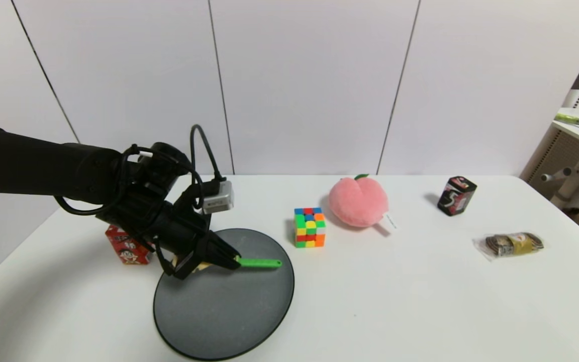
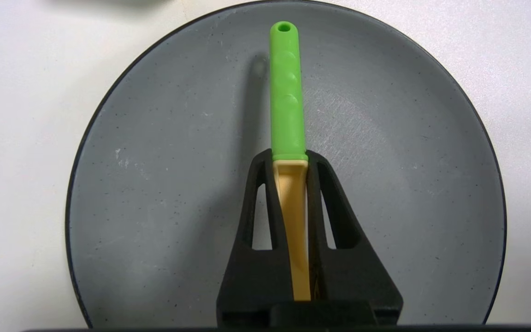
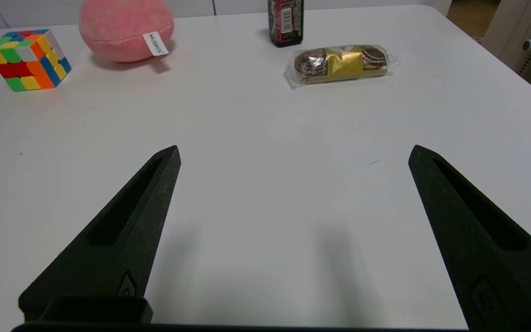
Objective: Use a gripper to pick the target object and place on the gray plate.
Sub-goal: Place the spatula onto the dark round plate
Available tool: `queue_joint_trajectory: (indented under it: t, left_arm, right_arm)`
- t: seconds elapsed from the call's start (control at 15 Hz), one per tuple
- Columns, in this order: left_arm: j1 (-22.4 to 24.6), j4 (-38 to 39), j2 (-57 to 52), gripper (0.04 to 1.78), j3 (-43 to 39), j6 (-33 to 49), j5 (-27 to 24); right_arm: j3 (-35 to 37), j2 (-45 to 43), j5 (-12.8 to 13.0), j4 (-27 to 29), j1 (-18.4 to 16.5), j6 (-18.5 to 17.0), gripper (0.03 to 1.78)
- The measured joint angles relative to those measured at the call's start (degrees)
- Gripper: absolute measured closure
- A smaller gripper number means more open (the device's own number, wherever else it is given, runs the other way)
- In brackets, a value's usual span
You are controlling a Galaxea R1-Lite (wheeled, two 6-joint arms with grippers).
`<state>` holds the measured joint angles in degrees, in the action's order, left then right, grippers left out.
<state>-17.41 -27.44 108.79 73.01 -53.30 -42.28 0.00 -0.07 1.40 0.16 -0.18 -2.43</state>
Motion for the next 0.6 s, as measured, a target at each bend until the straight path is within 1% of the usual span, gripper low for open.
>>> queue_joint_trajectory:
  t: [0.13, 0.27, 0.47, 0.6]
  left_arm:
    - [0.0, 0.0, 0.1, 1.30, -0.3, 0.0, -0.4]
    - [0.1, 0.1, 0.2, 1.02, -0.6, -0.1, -0.7]
    - [0.1, -0.1, -0.1, 0.73, -0.9, -0.1, -0.7]
    - [0.1, -0.6, -2.0, 0.59, -1.0, 0.1, -0.4]
  right_arm:
    - [0.0, 0.0, 0.0, 0.0, 0.0, 0.0, 0.10]
    - [0.0, 0.0, 0.0, 0.0, 0.0, 0.0, 0.10]
    - [0.0, 0.0, 0.0, 0.0, 0.0, 0.0, 0.10]
    - [0.0, 0.0, 0.0, 0.0, 0.0, 0.0, 0.10]
